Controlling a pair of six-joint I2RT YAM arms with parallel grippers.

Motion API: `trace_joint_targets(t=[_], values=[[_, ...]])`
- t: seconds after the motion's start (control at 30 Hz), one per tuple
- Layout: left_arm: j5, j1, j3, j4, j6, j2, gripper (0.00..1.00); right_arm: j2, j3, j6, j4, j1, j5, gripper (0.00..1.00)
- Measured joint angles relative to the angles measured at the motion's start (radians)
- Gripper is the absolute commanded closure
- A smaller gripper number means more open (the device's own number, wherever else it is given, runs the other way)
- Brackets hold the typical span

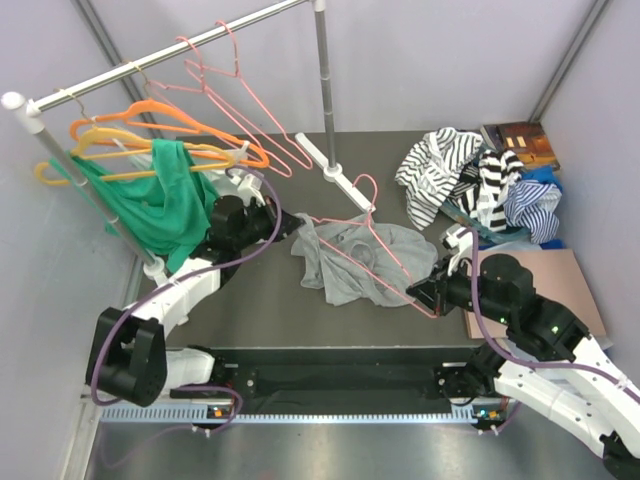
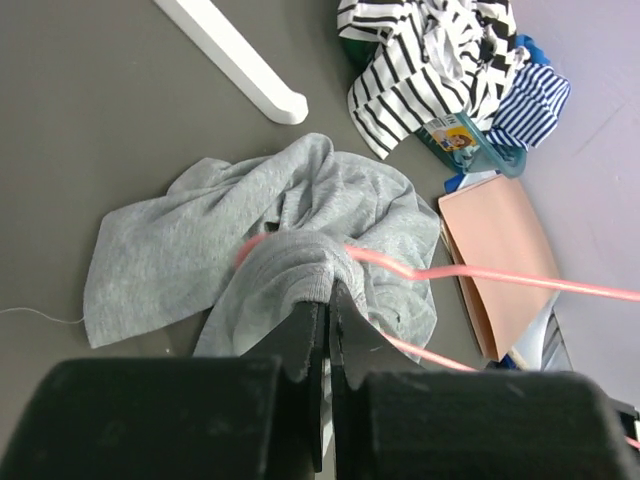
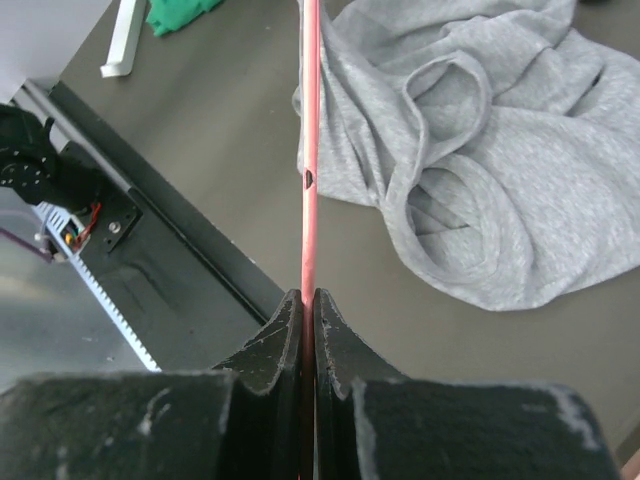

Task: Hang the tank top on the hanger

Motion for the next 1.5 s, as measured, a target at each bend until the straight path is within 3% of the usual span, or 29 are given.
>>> trace_joint_targets(t=[0.37, 0.7, 1.27, 1.3, 1.37, 1.43, 1.5], values=[[-0.032, 0.061, 0.000, -0.120, 0.101, -0.071, 1.00, -0.014, -0.002, -0.002, -0.004, 0.000, -0.067, 1.00], [0.008, 0.069, -0.007, -0.119, 0.138, -0.123, 1.00, -0.022, -0.053, 0.013, 0.020, 0.000, -0.110, 1.00], [0.358, 0.072, -0.020, -0.096, 0.188, -0.158, 1.00, 0.033, -0.120, 0.026, 0.180, 0.000, -0.148, 1.00], [0.365, 0.072, -0.019, -0.105, 0.198, -0.159, 0.98, 0.039, -0.126, 0.029, 0.192, 0.000, -0.148, 1.00], [0.360, 0.072, -0.014, -0.147, 0.219, -0.165, 0.85, 0.048, -0.132, 0.032, 0.207, 0.000, -0.148, 1.00], [0.318, 0.072, 0.002, -0.207, 0.248, -0.173, 0.57, 0.052, -0.133, 0.033, 0.215, 0.000, -0.149, 1.00], [0.244, 0.072, 0.023, -0.274, 0.271, -0.190, 0.35, 0.055, -0.133, 0.034, 0.227, 0.000, -0.149, 1.00]])
